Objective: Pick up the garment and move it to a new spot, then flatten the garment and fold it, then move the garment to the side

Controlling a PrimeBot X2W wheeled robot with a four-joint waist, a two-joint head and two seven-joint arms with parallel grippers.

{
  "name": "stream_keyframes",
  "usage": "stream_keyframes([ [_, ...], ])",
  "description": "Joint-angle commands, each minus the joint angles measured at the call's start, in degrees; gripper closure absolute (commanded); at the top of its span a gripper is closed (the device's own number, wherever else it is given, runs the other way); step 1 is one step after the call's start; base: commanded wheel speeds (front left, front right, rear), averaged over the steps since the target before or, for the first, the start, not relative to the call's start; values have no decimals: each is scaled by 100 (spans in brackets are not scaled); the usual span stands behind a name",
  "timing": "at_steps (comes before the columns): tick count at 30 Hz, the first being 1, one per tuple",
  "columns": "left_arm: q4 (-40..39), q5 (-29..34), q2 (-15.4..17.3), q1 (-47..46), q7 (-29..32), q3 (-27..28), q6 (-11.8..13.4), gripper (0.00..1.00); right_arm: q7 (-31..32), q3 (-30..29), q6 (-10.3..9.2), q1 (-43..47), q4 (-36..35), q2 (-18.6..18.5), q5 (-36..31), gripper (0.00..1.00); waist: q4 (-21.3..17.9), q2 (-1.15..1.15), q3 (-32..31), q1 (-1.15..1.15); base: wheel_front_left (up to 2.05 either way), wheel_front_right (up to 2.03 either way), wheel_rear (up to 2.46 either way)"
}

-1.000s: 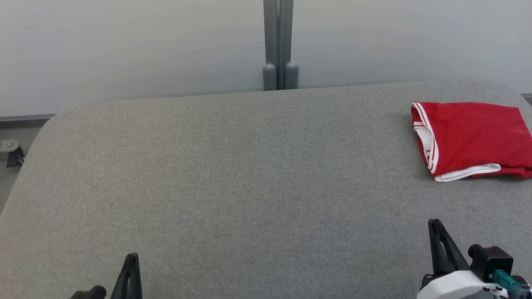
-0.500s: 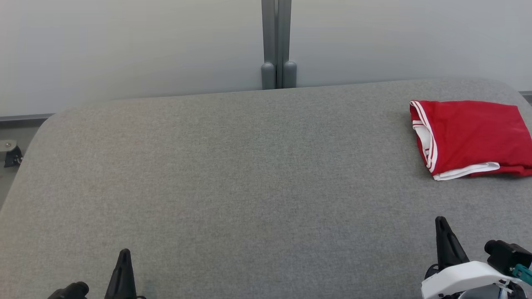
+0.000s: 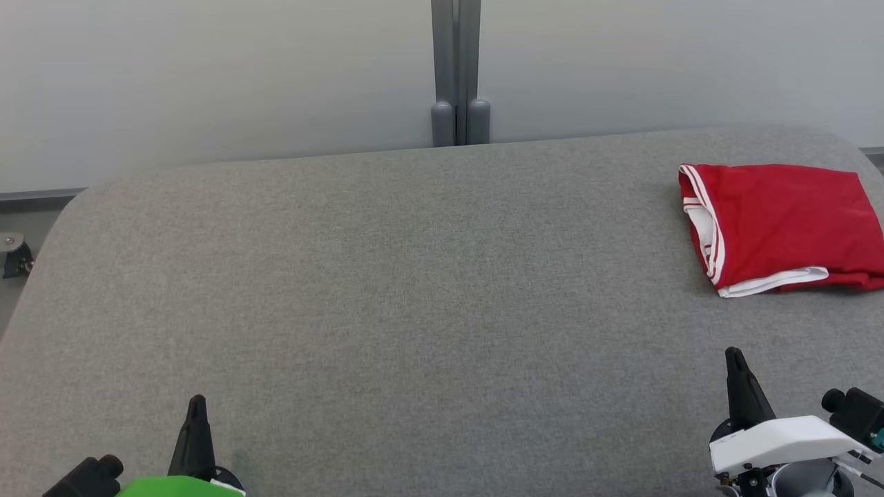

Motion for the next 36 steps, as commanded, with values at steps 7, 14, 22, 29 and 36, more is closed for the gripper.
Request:
stream_keyframes([
  [7,-85,-640,27,-269,159,60,-11,100,164,-37,-2,-226,-66,-32,700,100,-14,0,12,0,0,0,0],
  [14,-92,-1126,30,-355,295,94,-13,100,301,-51,-2,-303,-57,-35,1233,100,-27,0,24,0,0,0,0],
  [22,-99,-1629,32,-449,432,129,-16,100,439,-64,-2,-378,-47,-37,1790,100,-41,0,37,0,0,0,0],
  [29,-105,-2038,35,-530,547,155,-18,100,557,-75,-3,-430,-38,-38,2253,100,-54,0,49,0,0,0,0],
  [36,-111,-2414,37,-602,654,178,-20,100,660,-84,-3,-495,-29,-40,2674,100,-67,0,60,0,0,0,0],
])
